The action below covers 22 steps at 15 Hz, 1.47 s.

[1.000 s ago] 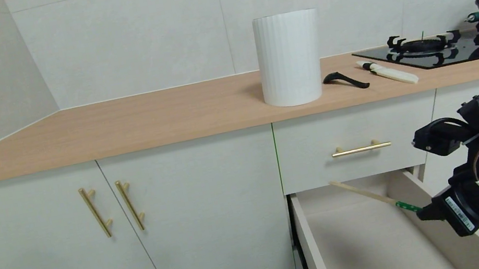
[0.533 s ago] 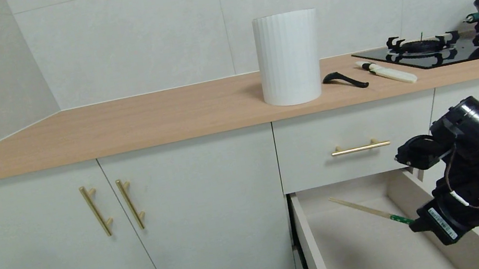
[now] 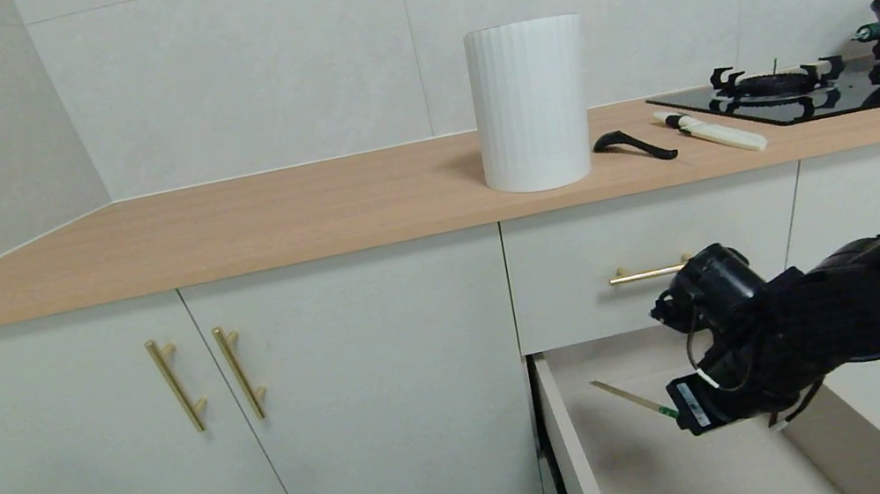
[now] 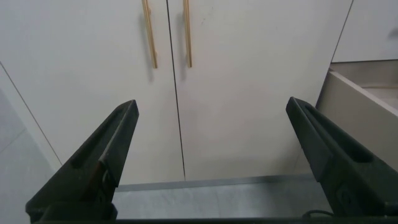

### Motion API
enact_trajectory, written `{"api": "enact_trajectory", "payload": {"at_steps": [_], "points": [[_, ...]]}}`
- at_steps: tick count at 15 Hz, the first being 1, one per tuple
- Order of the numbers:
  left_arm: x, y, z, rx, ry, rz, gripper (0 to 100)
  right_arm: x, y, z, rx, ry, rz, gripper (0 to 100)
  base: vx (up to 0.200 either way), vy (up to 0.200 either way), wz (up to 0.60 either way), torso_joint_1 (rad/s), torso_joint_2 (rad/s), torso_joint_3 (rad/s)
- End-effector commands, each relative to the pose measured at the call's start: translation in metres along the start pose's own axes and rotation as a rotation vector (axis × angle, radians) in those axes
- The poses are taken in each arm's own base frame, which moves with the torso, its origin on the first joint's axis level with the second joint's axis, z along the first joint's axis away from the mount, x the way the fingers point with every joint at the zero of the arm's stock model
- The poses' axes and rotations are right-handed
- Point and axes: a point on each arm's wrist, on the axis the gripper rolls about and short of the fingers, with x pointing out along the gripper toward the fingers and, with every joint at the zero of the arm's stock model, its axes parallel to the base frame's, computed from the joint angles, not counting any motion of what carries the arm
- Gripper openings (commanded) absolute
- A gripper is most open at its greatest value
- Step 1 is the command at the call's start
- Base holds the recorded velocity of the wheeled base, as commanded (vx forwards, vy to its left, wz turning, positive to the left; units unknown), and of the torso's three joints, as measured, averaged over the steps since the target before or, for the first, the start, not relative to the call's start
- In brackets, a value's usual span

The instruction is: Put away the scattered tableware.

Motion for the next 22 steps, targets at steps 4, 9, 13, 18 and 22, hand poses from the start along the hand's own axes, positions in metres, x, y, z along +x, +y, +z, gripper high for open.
{"api": "enact_trajectory", "payload": {"at_steps": [4,9,13,18,22], "points": [[0.000,0.000,0.000,0.000,0.000,0.000,100,0.077,0.009,0.008,0.068,0.091,-0.074,0,0.000,0.000,0.00,0.000,0.00,0.000],[0.000,0.000,0.000,0.000,0.000,0.001,100,0.106,0.017,0.003,0.032,0.126,-0.131,0,0.000,0.000,0.00,0.000,0.00,0.000],[0.000,0.000,0.000,0.000,0.000,0.000,100,0.104,0.021,0.000,0.014,0.181,-0.155,0,0.000,0.000,0.00,0.000,0.00,0.000],[0.000,0.000,0.000,0.000,0.000,0.000,100,0.107,0.023,-0.003,0.000,0.178,-0.191,0,0.000,0.000,0.00,0.000,0.00,0.000],[0.000,0.000,0.000,0.000,0.000,0.000,100,0.108,0.023,-0.003,0.001,0.179,-0.193,0,0.000,0.000,0.00,0.000,0.00,0.000]]}}
